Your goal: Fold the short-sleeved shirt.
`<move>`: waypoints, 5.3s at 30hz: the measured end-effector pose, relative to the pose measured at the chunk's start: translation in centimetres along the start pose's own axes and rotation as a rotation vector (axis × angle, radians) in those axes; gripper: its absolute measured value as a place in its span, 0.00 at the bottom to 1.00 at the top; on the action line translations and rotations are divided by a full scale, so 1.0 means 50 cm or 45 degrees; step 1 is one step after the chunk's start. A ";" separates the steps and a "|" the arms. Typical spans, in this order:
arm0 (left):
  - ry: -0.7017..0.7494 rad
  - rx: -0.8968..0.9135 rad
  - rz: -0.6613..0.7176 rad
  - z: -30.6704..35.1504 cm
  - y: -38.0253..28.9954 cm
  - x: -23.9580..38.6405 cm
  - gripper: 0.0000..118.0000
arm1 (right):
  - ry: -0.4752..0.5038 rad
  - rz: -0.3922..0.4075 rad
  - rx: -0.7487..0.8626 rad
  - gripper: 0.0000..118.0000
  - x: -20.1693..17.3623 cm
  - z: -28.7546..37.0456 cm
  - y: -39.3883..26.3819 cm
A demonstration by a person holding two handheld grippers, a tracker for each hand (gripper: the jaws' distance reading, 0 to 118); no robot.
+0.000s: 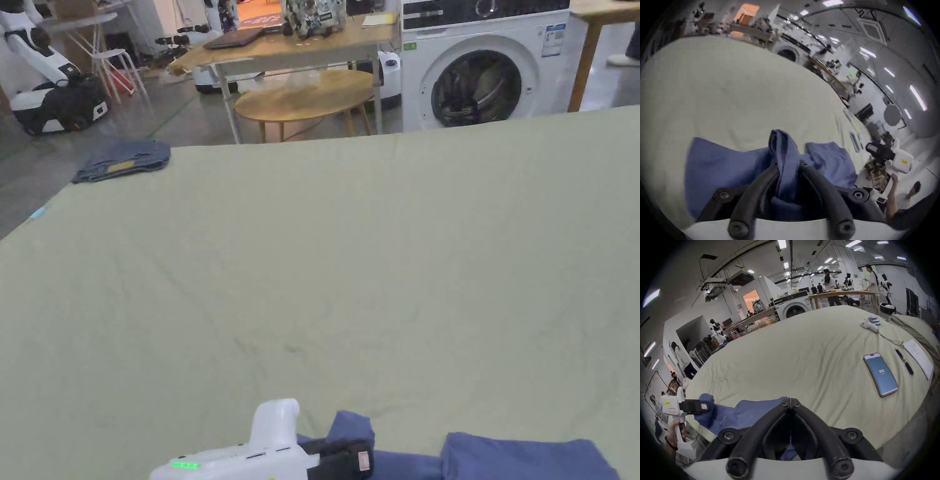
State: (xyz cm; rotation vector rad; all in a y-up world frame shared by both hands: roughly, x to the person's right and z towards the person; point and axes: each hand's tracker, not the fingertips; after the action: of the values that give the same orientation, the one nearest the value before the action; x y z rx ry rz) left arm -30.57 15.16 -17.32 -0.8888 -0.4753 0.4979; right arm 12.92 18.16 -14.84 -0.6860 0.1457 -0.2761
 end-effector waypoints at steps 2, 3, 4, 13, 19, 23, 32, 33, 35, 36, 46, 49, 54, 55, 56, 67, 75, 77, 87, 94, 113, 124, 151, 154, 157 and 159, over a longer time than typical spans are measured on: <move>-0.014 -0.057 -0.033 -0.021 0.001 0.021 0.40 | -0.013 -0.004 -0.004 0.00 0.010 0.001 0.000; -0.019 -0.049 -0.044 -0.021 0.000 0.027 0.40 | -0.015 -0.018 -0.005 0.00 0.016 0.001 0.001; -0.062 -0.015 -0.066 -0.010 -0.003 0.011 0.40 | -0.013 -0.035 -0.005 0.00 0.021 0.001 0.001; -0.065 -0.004 0.120 -0.025 -0.023 -0.060 0.00 | 0.004 -0.107 -0.008 0.00 0.038 0.000 -0.015; 0.036 -0.155 -0.086 -0.109 -0.073 -0.007 0.00 | 0.006 -0.100 -0.033 0.00 0.024 0.002 -0.025; -0.004 -0.144 -0.056 -0.035 -0.040 0.002 0.47 | 0.011 -0.091 -0.047 0.00 0.023 -0.003 -0.028; 0.180 0.262 0.312 0.208 -0.015 -0.213 0.60 | 0.043 -0.098 -0.086 0.00 0.024 -0.030 -0.030; 0.202 0.280 0.372 0.206 -0.022 -0.236 0.60 | 0.047 -0.099 -0.091 0.00 0.022 -0.033 -0.031; 0.245 0.204 0.434 0.174 -0.034 -0.257 0.60 | 0.051 -0.098 -0.104 0.00 0.017 -0.037 -0.034; 0.163 0.179 0.464 0.147 -0.047 -0.261 0.55 | 0.051 -0.093 -0.112 0.00 0.014 -0.037 -0.034; -0.252 0.320 0.786 0.103 -0.093 -0.264 0.03 | 0.025 -0.031 -0.123 0.00 0.011 -0.020 -0.034; -0.247 0.387 0.734 0.190 -0.073 -0.254 0.03 | 0.037 -0.037 -0.112 0.00 0.010 -0.017 -0.022; 0.114 0.453 0.287 0.338 -0.007 -0.181 0.03 | 0.020 -0.005 -0.086 0.00 0.001 -0.025 -0.013; 0.133 0.439 0.233 0.337 0.003 -0.156 0.03 | 0.031 -0.012 -0.084 0.00 0.002 -0.029 -0.011; 0.147 0.431 0.193 0.323 0.011 -0.124 0.03 | 0.049 -0.025 -0.086 0.00 0.001 -0.033 -0.010; -0.153 -0.094 -0.048 -0.085 -0.009 0.107 0.43 | 0.016 0.156 -0.069 0.00 -0.034 -0.001 -0.019; -0.281 -0.077 0.061 -0.082 -0.001 0.101 0.00 | -0.014 0.114 -0.095 0.00 -0.014 -0.001 -0.045; -0.211 -0.094 0.042 -0.113 -0.016 0.096 0.00 | 0.001 0.085 -0.103 0.00 -0.015 -0.001 -0.048; -0.216 -0.244 0.043 -0.164 -0.028 0.099 0.46 | 0.327 0.119 -0.235 0.00 -0.136 -0.039 -0.070; 0.014 -0.001 -0.150 0.029 -0.015 0.091 0.57 | 0.241 0.243 -0.559 0.00 -0.222 -0.189 -0.100; -0.212 -0.035 0.407 -0.026 -0.046 -0.129 0.25 | 0.257 0.231 -0.565 0.00 -0.209 -0.199 -0.102; 0.097 0.420 0.384 0.366 0.069 -0.271 0.24 | 0.397 -0.185 -0.404 0.00 -0.106 -0.162 -0.031; 0.643 0.995 -0.443 0.483 0.278 -0.004 0.35 | 0.132 0.366 0.377 0.00 -0.179 -0.059 0.231; 0.584 1.071 -0.599 0.412 0.237 0.095 0.20 | 0.177 0.348 0.472 0.00 -0.200 -0.033 0.252; 0.591 1.057 -0.731 0.350 0.215 0.140 0.00 | 0.114 0.397 0.590 0.00 -0.219 -0.009 0.255; 0.609 1.067 -0.747 0.313 0.198 0.165 0.00 | 0.097 0.373 0.636 0.00 -0.228 -0.001 0.254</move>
State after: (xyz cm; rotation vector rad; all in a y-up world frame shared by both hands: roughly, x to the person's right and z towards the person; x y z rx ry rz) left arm -35.23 34.81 -15.42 -0.0219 -0.0437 -0.0837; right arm 4.62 30.92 -22.55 -0.1536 0.2370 -0.0503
